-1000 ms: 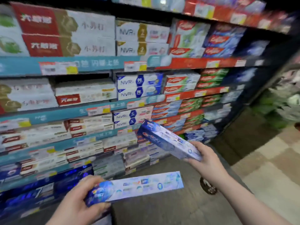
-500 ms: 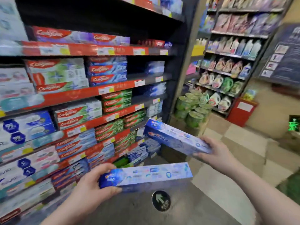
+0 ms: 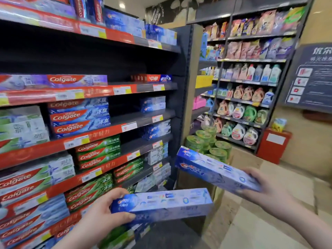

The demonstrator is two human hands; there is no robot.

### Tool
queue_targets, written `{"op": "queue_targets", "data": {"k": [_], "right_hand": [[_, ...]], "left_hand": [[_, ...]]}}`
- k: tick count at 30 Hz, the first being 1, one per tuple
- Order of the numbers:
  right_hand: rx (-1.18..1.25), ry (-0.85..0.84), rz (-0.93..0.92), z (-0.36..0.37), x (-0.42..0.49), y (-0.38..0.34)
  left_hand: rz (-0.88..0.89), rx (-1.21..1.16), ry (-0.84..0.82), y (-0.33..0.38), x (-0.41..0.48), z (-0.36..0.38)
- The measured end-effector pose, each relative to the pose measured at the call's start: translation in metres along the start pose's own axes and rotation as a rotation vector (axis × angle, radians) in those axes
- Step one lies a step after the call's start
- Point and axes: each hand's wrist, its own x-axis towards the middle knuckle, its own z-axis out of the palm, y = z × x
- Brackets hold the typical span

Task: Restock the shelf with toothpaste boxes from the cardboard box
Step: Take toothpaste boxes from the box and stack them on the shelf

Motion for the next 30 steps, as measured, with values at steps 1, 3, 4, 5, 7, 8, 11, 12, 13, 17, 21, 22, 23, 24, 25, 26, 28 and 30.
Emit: {"op": "queue_targets", "data": {"k": [1,3,4,5,7,8,11,12,13,17,21,22,23,24,25,26,28,30], "right_hand": [[-0.035,0.003,-0.004,-0.002,0.016,0.009],[-0.068,0.018,0.013,-0.007,0.051,0.027],[-0.091,0.029,0.018,-0.009,0.071,0.036],[-0.117,0.044,0.020,-0.010,0.092,0.045],[-0.124,0.058,0.020,-0.014,0.134,0.060],[-0.131,0.064,0.013,-0.016,0.155,0.066],[-0.156,0.088,-0.027,-0.018,0.218,0.082],[-0.160,0.094,-0.046,-0.018,0.239,0.086],[-0.166,0.099,-0.074,-0.017,0.259,0.090],[-0.205,0.064,-0.184,-0.004,0.348,0.100],[-0.188,-0.037,-0.320,0.023,0.454,0.110],[-0.179,-0.062,-0.357,0.030,0.480,0.111],[-0.162,-0.088,-0.393,0.038,0.506,0.112],[-0.144,-0.117,-0.426,0.046,0.532,0.112],[-0.135,-0.143,-0.451,0.055,0.558,0.111],[-0.137,-0.167,-0.470,0.063,0.582,0.110],[-0.148,-0.213,-0.511,0.080,0.629,0.109],[-0.125,-0.276,-0.548,0.096,0.668,0.107]], "left_hand": [[-0.007,-0.011,0.003,0.002,0.019,0.004],[-0.024,-0.040,0.012,0.004,0.060,0.012],[-0.019,-0.045,0.014,0.003,0.083,0.014],[-0.017,-0.045,0.027,0.003,0.106,0.015],[-0.007,-0.040,0.052,0.004,0.152,0.018],[-0.005,-0.031,0.061,0.006,0.174,0.019],[0.022,-0.056,0.088,0.015,0.234,0.024],[0.032,-0.049,0.099,0.019,0.250,0.027],[0.029,-0.051,0.123,0.020,0.264,0.028],[0.046,-0.021,0.196,0.022,0.309,0.032],[0.004,0.047,0.279,0.016,0.342,0.031],[-0.009,0.043,0.316,0.015,0.350,0.032],[-0.017,0.023,0.356,0.015,0.357,0.033],[-0.038,0.010,0.396,0.016,0.364,0.035],[-0.055,0.003,0.428,0.017,0.371,0.038],[-0.084,0.004,0.455,0.020,0.378,0.040],[-0.111,0.002,0.505,0.025,0.390,0.045],[-0.149,0.023,0.575,0.031,0.401,0.052]]}}
